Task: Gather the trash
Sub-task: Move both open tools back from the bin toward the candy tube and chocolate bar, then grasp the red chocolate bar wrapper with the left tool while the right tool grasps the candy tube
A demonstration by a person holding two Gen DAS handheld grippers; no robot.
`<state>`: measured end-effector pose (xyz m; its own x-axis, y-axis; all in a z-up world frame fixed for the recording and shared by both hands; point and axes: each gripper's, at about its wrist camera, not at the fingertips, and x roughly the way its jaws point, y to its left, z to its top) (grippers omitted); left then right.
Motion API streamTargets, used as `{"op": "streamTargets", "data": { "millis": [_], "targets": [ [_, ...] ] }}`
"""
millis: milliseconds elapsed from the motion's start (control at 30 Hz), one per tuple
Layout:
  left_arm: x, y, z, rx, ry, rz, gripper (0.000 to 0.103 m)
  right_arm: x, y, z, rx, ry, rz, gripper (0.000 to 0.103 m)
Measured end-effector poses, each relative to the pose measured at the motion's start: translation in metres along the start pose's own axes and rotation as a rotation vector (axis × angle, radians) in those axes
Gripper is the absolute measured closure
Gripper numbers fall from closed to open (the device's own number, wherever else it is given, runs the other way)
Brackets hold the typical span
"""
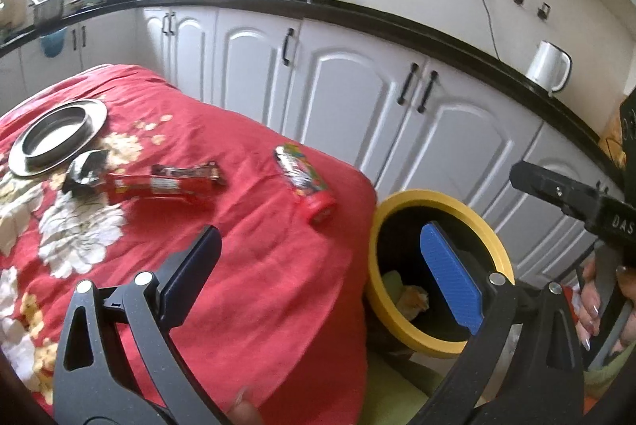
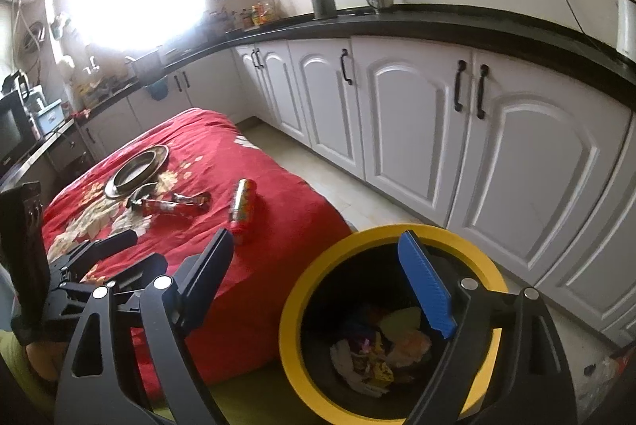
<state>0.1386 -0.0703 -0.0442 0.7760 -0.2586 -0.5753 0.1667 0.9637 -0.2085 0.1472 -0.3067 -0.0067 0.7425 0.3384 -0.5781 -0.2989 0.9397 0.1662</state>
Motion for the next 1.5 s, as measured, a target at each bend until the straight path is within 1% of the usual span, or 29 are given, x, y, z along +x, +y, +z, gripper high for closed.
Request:
{"op": "streamTargets", "data": {
  "millis": [300, 533, 700, 800, 900, 1033, 1100, 1133, 1267, 1367, 1500],
  "targets": [
    [-0.014, 0.041, 0.003, -0.087, -0.045, 0.067, 0.011, 0.017, 0.043, 0.004, -0.094, 0.027, 0.040, 0.020],
    [-0.021, 0.075, 0.006, -0.158, -0.069, 0.111, 0.011, 0.034, 0.068, 0.005, -0.144, 0.052, 0.070, 0.020],
    [-0.021, 0.095, 0.006, -0.204, -0.075, 0.136, 0.011, 0.054, 0.085, 0.010, -0.175, 0.073, 0.089, 0.020],
    [-0.019, 0.108, 0.008, -0.232, -0.076, 0.144, 0.011, 0.076, 0.094, 0.012, -0.201, 0.093, 0.085, 0.020],
    [-0.015, 0.117, 0.009, -0.262, -0.065, 0.130, 0.011, 0.100, 0.099, 0.013, -0.218, 0.119, 0.076, 0.020],
    [-0.002, 0.130, 0.008, -0.335, -0.026, 0.078, 0.011, 0.128, 0.097, 0.014, -0.211, 0.160, 0.074, 0.021],
    [0.007, 0.136, 0.008, -0.379, 0.000, 0.051, 0.018, 0.141, 0.095, 0.015, -0.209, 0.174, 0.068, 0.021],
    [0.011, 0.137, 0.007, -0.393, 0.008, 0.044, 0.020, 0.149, 0.095, 0.016, -0.208, 0.185, 0.067, 0.021],
    [0.024, 0.143, 0.011, -0.440, 0.032, 0.019, 0.030, 0.171, 0.093, 0.016, -0.198, 0.221, 0.073, 0.027],
    [0.032, 0.144, 0.015, -0.455, 0.037, 0.015, 0.030, 0.180, 0.094, 0.014, -0.198, 0.237, 0.078, 0.028],
    [0.043, 0.143, 0.018, -0.466, 0.051, 0.024, 0.031, 0.194, 0.095, 0.012, -0.185, 0.266, 0.088, 0.036]
  ]
}}
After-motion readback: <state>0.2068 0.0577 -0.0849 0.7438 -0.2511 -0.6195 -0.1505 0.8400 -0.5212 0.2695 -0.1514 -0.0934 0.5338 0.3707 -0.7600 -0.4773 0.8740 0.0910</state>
